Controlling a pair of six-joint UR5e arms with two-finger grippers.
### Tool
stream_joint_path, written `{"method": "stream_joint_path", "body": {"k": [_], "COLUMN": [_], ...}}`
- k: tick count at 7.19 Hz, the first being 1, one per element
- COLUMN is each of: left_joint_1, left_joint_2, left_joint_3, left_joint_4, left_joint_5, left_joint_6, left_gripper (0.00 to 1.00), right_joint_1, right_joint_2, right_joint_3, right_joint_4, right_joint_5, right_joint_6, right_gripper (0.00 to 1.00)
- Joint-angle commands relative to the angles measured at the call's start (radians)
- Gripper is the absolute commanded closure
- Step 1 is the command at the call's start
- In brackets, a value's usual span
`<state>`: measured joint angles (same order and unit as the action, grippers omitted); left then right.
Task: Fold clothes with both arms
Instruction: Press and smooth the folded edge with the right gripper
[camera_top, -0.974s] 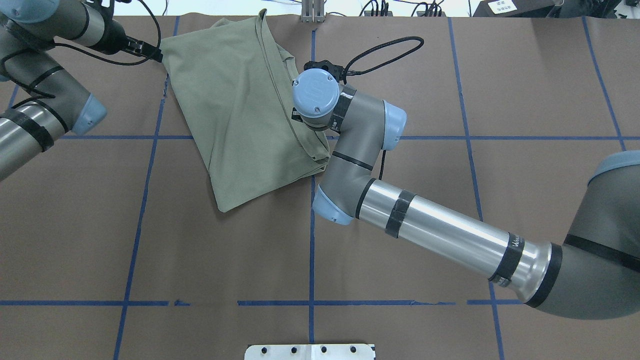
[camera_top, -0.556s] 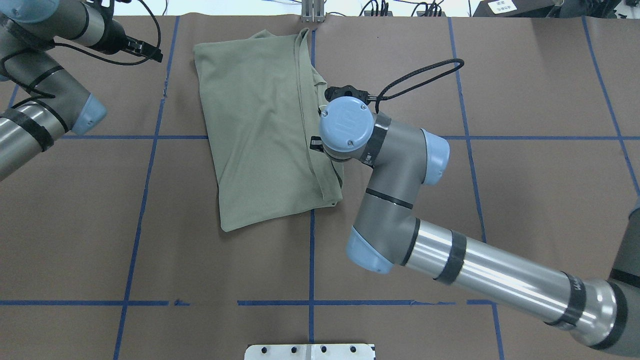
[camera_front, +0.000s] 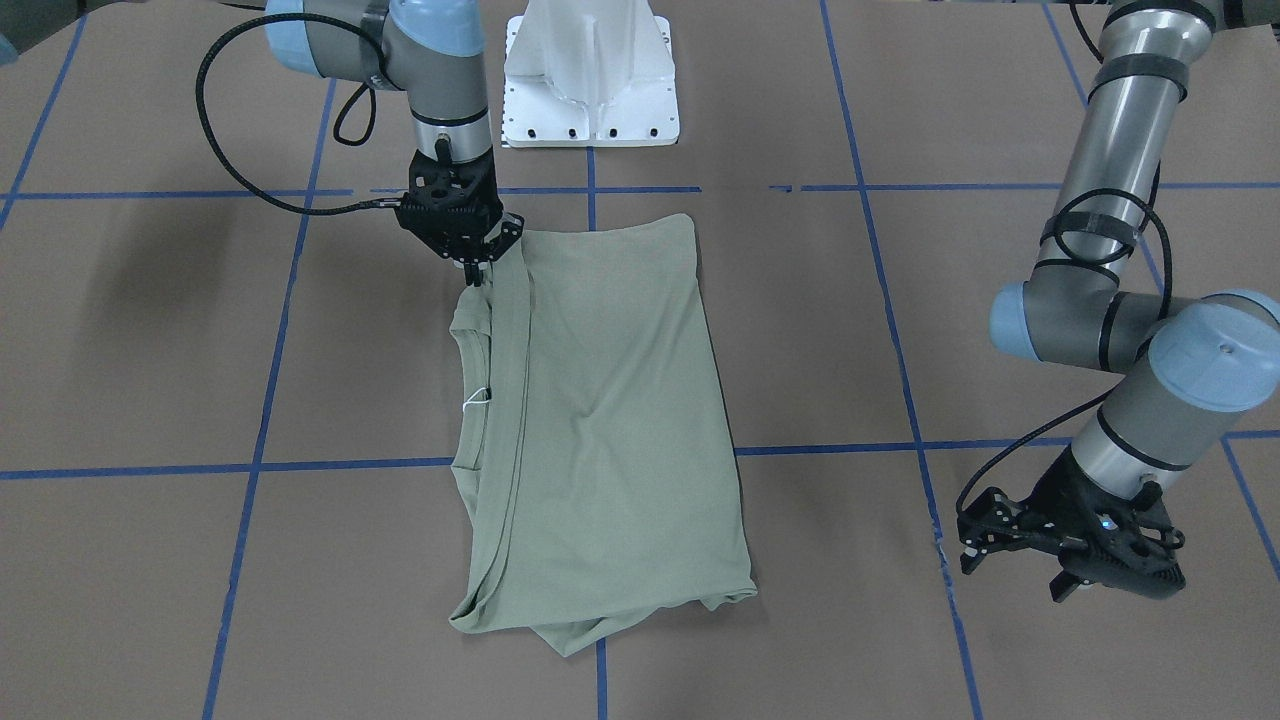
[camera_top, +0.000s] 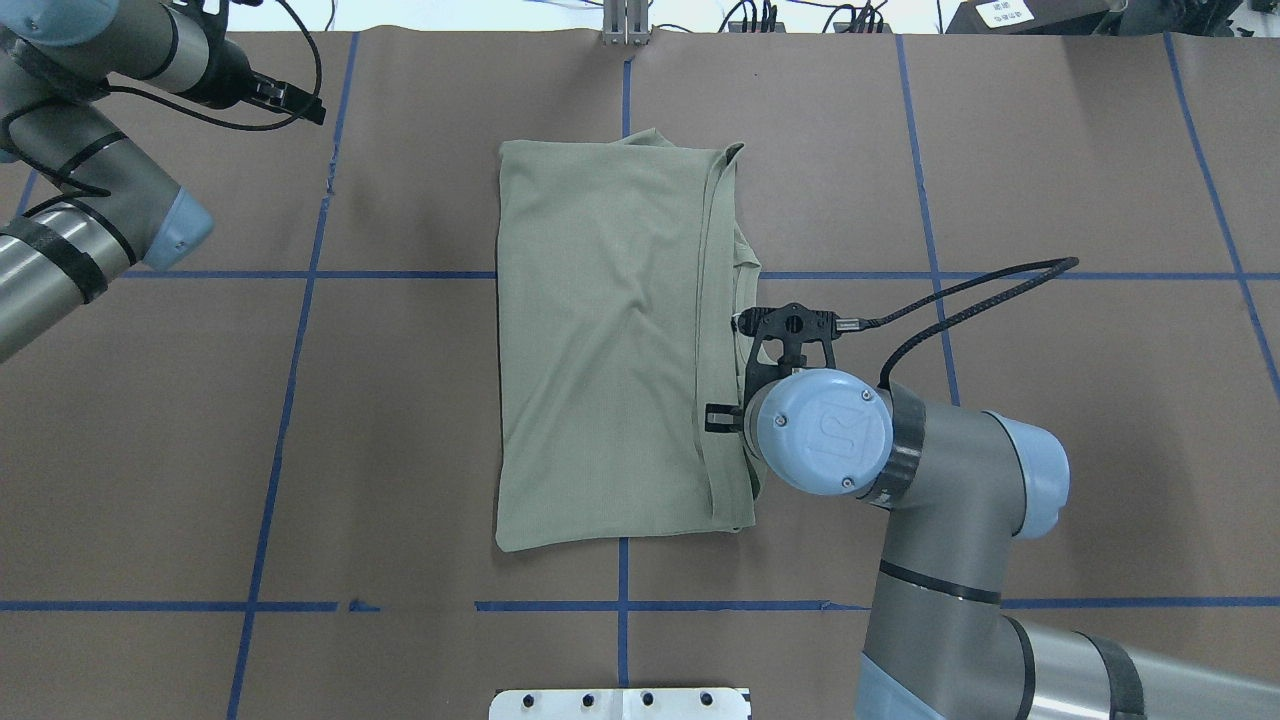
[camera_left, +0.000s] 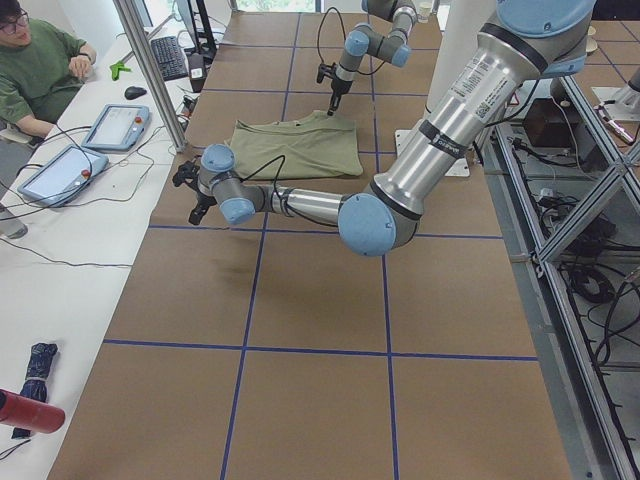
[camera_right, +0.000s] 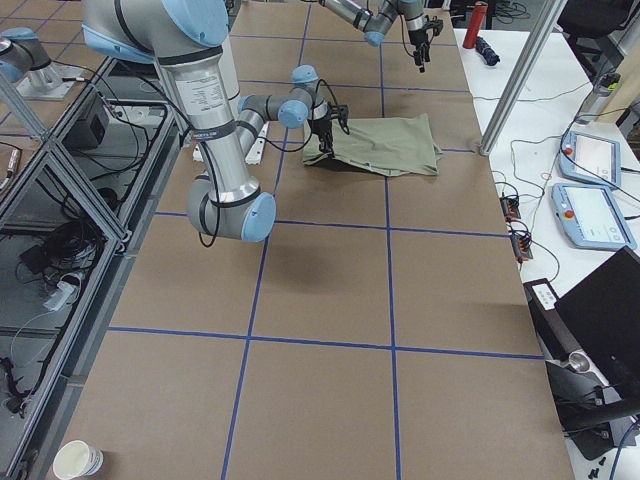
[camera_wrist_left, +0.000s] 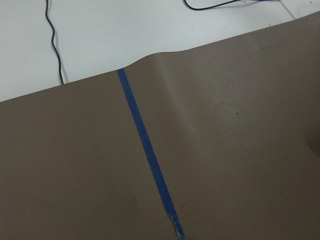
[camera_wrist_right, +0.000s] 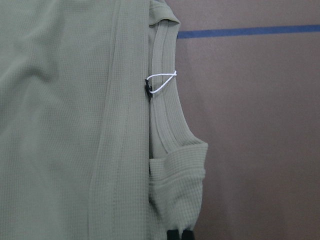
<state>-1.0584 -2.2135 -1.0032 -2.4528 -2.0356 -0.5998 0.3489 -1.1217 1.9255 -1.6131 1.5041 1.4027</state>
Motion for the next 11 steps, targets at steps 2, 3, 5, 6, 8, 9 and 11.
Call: {"method": "stream_joint_path", "body": {"k": [2,3,5,6,8,9,11], "left_joint_1": [0.000,0.000,0.000,0.000,0.000,0.000,0.000], "left_joint_2": [0.000,0.000,0.008,0.008,0.014,0.014,0.014], "left_joint_3": [0.000,0.000,0.000,0.000,0.000,0.000,0.001], "left_joint_4": [0.000,-0.003,-0.008,-0.008,-0.008,-0.015,-0.018], "left_joint_5": [0.000,0.000,0.000,0.000,0.000,0.000,0.000], "left_joint_6": [0.000,0.000,0.000,0.000,0.000,0.000,-0.002], "left_gripper": [0.00,0.00,0.00,0.00,0.00,0.00,0.00], "right_joint_1": [-0.057,-0.027,0.001,-0.001,-0.002,-0.016,-0.024], "right_joint_2": [-0.015,0.011,0.107,0.126,0.128,0.125,0.128], "right_joint_3": [0.013,0.004,-0.022,-0.028,-0.029,-0.031,-0.068], "right_joint_4": [-0.004,-0.008,-0.118,-0.158,-0.236,-0.249,-0.246], "right_joint_5": [-0.039,0.008,0.129,0.210,0.278,0.283,0.271], "right_joint_6": [0.025,0.000,-0.131,-0.219,-0.451,-0.468,-0.554], "right_gripper": [0.00,0.00,0.00,0.00,0.01,0.21,0.36]}}
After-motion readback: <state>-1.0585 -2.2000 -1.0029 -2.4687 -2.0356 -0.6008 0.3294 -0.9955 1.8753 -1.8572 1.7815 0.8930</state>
